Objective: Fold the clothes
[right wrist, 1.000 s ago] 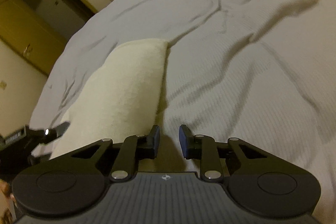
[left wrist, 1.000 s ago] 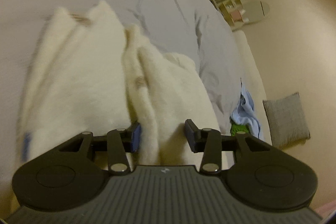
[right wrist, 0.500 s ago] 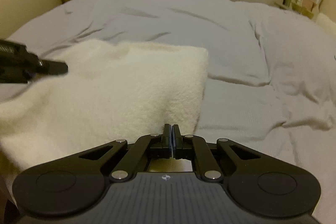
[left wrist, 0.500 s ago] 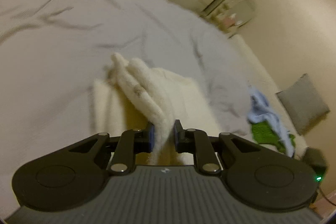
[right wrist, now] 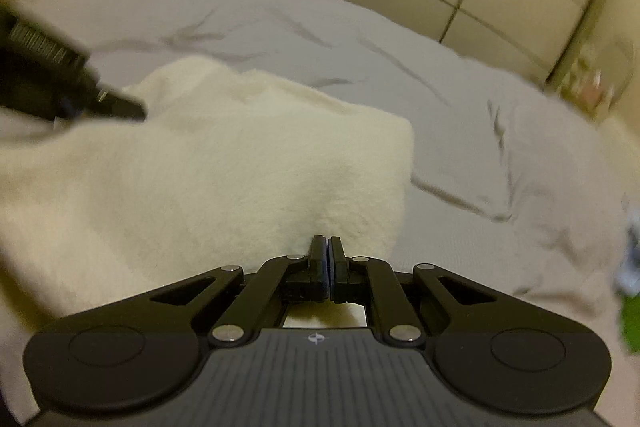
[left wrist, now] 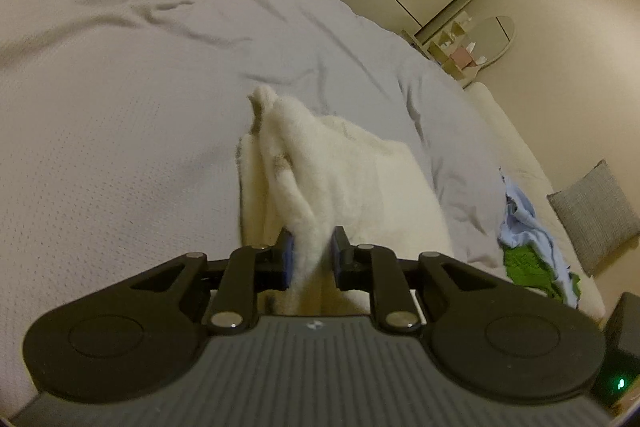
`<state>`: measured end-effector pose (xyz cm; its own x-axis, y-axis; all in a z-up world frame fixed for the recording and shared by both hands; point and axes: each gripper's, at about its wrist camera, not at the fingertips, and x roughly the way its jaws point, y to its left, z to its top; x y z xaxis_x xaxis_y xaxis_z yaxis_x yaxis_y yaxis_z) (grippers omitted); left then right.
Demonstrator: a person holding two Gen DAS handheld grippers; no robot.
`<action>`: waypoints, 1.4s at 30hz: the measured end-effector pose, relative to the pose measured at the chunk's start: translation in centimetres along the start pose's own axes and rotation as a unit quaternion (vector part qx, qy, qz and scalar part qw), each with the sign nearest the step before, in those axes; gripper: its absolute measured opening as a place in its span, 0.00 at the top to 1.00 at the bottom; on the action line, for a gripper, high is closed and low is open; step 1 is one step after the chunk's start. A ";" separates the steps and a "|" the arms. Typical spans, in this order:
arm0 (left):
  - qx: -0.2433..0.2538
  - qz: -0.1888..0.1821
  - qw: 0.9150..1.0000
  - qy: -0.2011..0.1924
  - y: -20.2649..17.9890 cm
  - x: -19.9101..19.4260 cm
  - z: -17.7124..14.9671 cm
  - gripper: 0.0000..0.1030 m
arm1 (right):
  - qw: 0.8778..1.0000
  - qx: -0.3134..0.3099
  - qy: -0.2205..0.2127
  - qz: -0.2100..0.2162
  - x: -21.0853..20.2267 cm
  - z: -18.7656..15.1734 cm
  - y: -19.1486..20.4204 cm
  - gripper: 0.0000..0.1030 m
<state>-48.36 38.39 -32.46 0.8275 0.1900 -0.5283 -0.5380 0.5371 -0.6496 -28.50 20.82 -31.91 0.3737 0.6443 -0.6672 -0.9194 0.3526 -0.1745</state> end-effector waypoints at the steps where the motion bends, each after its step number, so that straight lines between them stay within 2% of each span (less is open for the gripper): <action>1: -0.004 -0.002 1.000 0.000 0.0 -0.1 0.1 0.83 | 0.999 0.048 -0.007 0.025 -0.5 -0.3 -1.9 0.89; 2: -0.009 -0.002 1.000 -0.002 0.1 -0.5 -0.1 0.83 | 0.994 0.097 -0.012 0.049 -0.9 -0.6 -3.8 0.83; 3: -0.015 0.000 1.000 -0.004 0.1 -0.9 -0.2 0.83 | 0.986 0.150 -0.017 0.074 -1.4 -1.1 -5.7 0.67; 4: -0.020 0.001 1.000 -0.007 0.2 -1.3 -0.4 0.83 | 0.974 0.204 -0.024 0.100 -2.0 -1.8 -7.7 0.61; 6: -0.007 0.014 1.000 -0.011 -0.7 -1.8 -1.2 0.83 | 0.947 0.285 -0.037 0.145 -2.9 -3.3 -10.4 0.61; 7: 0.001 0.021 1.000 -0.013 -1.1 -2.0 -1.6 0.83 | 0.938 0.307 -0.040 0.155 -3.4 -4.0 -11.0 0.61; 8: 0.009 0.028 0.999 -0.015 -1.6 -2.3 -2.1 0.83 | 0.933 0.320 -0.044 0.161 -3.9 -4.6 -11.4 0.61; 11: 0.033 0.048 0.998 -0.021 -3.1 -2.9 -3.3 0.83 | 0.928 0.321 -0.060 0.182 -5.3 -5.6 -10.7 0.61; 14: 0.056 0.069 0.996 -0.026 -4.5 -3.6 -4.6 0.83 | 0.930 0.305 -0.077 0.192 -6.0 -5.9 -9.4 0.62; 18: 0.088 0.097 0.991 -0.034 -6.4 -4.4 -6.3 0.84 | 0.941 0.267 -0.088 0.186 -6.6 -6.3 -8.2 0.77; 19: 0.100 0.116 0.988 -0.032 -6.3 -4.1 -6.7 0.84 | 0.945 0.256 -0.088 0.181 -6.7 -6.6 -7.8 0.82; 21: 0.128 0.140 0.981 -0.038 -6.0 -3.1 -7.1 0.80 | 0.955 0.230 -0.079 0.172 -5.9 -7.2 -6.8 0.85; 25: 0.153 0.157 0.975 -0.037 -6.1 -2.0 -7.1 0.80 | 0.970 0.179 -0.069 0.148 -4.7 -7.9 -5.7 0.95; 27: 0.180 0.175 0.967 -0.036 -7.3 -2.1 -7.5 0.80 | 0.968 0.192 -0.072 0.144 -5.7 -7.8 -6.4 0.97; 30: 0.193 0.178 0.964 -0.054 -9.1 -3.9 -7.6 0.86 | 0.961 0.224 -0.082 0.141 -7.6 -7.6 -7.8 0.88; 32: 0.193 0.156 0.966 -0.066 -10.2 -5.6 -7.7 0.86 | 0.957 0.228 -0.097 0.154 -8.9 -7.5 -8.4 0.88; 34: 0.190 0.148 0.969 -0.061 -10.5 -5.9 -7.9 0.86 | 0.955 0.222 -0.098 0.168 -9.5 -7.3 -8.1 0.88; 36: 0.184 0.152 0.970 -0.050 -10.6 -5.5 -8.1 0.86 | 0.958 0.213 -0.081 0.171 -8.8 -7.2 -7.3 0.88; 38: 0.168 0.180 0.969 -0.025 -9.6 -4.0 -8.3 0.87 | 0.964 0.206 -0.045 0.164 -7.0 -7.4 -6.5 0.89; 39: 0.159 0.193 0.968 -0.018 -9.1 -3.3 -8.3 0.87 | 0.965 0.204 -0.032 0.160 -6.2 -7.5 -6.3 0.94; 42: 0.147 0.213 0.966 -0.011 -8.6 -2.4 -8.2 0.84 | 0.966 0.205 -0.014 0.157 -4.9 -7.6 -6.3 0.96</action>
<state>-47.05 26.52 -30.07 0.5461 0.4603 -0.6999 -0.7643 0.6159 -0.1913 -25.52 10.26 -33.05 0.0919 0.7793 -0.6199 -0.8642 0.3717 0.3392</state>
